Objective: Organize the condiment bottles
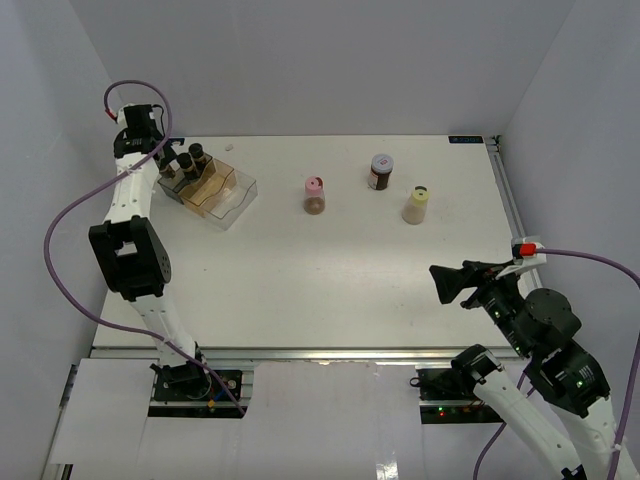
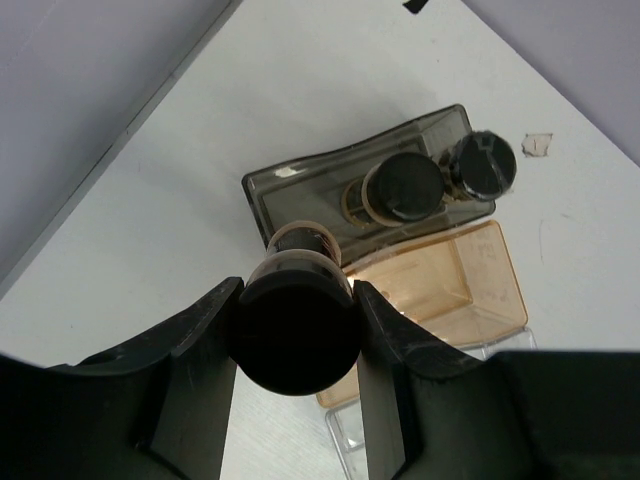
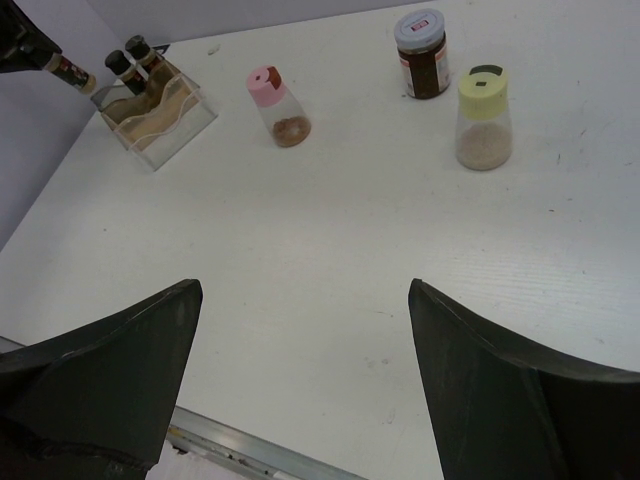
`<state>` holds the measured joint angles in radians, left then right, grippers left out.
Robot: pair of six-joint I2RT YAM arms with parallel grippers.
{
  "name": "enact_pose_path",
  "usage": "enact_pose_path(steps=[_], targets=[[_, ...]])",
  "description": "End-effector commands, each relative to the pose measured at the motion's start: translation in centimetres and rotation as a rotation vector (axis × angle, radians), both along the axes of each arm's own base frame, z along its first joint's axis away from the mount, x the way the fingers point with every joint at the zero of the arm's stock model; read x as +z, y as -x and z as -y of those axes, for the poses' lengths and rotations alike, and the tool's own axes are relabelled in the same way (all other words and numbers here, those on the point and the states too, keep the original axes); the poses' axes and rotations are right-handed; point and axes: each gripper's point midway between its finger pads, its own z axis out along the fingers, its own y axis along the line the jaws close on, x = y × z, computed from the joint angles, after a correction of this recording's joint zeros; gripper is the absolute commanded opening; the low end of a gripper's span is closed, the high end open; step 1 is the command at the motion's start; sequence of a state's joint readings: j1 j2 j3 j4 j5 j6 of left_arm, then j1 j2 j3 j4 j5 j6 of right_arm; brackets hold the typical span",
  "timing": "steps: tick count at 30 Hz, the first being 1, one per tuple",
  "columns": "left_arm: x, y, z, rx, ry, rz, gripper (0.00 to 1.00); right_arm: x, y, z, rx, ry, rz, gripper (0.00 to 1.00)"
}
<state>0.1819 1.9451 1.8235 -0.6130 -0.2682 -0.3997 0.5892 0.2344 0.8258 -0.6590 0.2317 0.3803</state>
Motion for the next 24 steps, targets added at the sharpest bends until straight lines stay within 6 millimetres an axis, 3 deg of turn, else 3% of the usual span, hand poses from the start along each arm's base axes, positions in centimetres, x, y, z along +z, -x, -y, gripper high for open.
enact_pose_path(steps=[1, 12, 20, 24], targets=[[2.8, -2.0, -0.8, -0.012, -0.031, 0.092, 0.00, -0.2, -1.3, -0.1, -0.027, 0.020, 0.032, 0.90], [0.8, -4.5, -1.6, -0.033, -0.043, 0.077, 0.00, -0.5, -2.1, 0.3, -0.072, 0.014, 0.047, 0.90], [-1.2, -5.0, -1.4, -0.066, -0.048, 0.051, 0.00, -1.8, -2.7, 0.6, -0.094, 0.053, 0.030, 0.90], [-2.3, -5.0, -1.5, -0.065, -0.050, 0.032, 0.06, -1.7, -2.7, 0.9, -0.108, 0.055, 0.045, 0.90]])
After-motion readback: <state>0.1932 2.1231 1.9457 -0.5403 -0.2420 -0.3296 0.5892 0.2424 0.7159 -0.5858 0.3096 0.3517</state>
